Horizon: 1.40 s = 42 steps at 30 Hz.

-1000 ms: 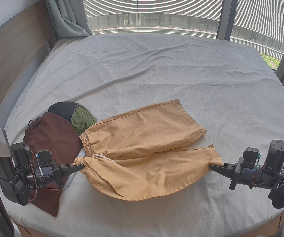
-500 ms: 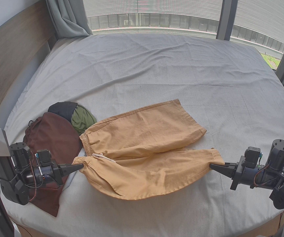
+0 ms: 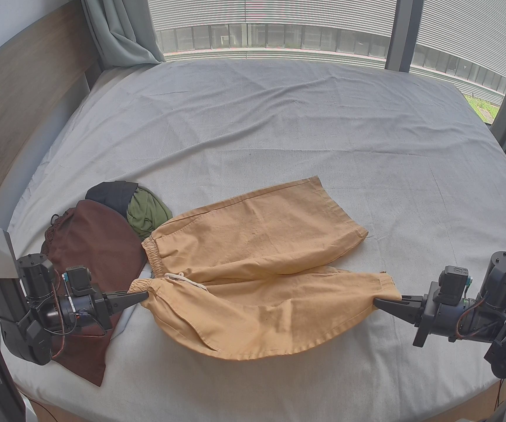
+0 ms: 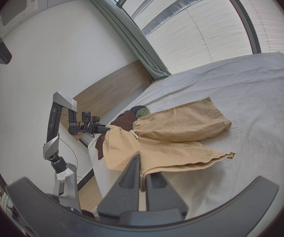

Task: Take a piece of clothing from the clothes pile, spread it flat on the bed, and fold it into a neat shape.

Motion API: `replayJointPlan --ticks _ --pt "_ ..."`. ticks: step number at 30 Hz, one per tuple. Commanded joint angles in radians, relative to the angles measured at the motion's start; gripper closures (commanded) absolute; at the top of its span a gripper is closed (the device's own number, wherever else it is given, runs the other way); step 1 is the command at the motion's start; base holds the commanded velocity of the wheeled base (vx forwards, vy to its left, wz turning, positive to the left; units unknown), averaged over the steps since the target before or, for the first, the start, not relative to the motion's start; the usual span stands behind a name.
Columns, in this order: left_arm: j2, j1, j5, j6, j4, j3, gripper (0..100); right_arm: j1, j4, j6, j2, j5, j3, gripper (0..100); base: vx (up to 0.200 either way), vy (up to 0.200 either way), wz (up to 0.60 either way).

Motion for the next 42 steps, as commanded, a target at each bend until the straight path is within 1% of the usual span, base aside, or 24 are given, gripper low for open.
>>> replayJointPlan --ticks 1,9,21,27,33,34,40,42 --pt "0.002 0.002 0.0 0.0 -0.001 0.0 100 0.015 0.001 0.0 -0.027 0.0 0.007 100 0.0 0.0 0.0" --pt "-0.001 0.013 0.0 0.0 -0.001 -0.009 100 0.012 -0.005 0.001 -0.03 0.0 0.004 100 0.0 0.0 0.0" --pt "-0.031 0.037 0.0 -0.001 -0.001 -0.02 100 0.003 -0.001 0.044 0.002 -0.012 -0.123 100 0.0 0.0 0.0" --pt "-0.031 0.039 0.0 -0.003 -0.001 -0.027 100 -0.015 0.001 0.075 0.073 -0.01 -0.244 100 0.0 0.0 0.0" --pt "-0.032 0.04 0.0 -0.001 -0.001 -0.029 100 -0.015 0.002 0.155 0.105 -0.01 -0.361 100 0.0 0.0 0.0" --pt "-0.032 0.04 0.0 -0.001 -0.001 -0.029 100 -0.015 0.002 0.155 0.105 -0.01 -0.361 100 0.0 0.0 0.0" --pt "-0.031 0.049 0.0 -0.003 -0.001 -0.043 100 -0.034 0.006 0.184 0.154 -0.01 -0.494 100 0.0 0.0 0.0" --pt "-0.028 0.053 0.0 -0.003 -0.001 -0.043 100 -0.035 0.004 0.207 0.171 -0.01 -0.529 100 0.0 0.0 0.0"
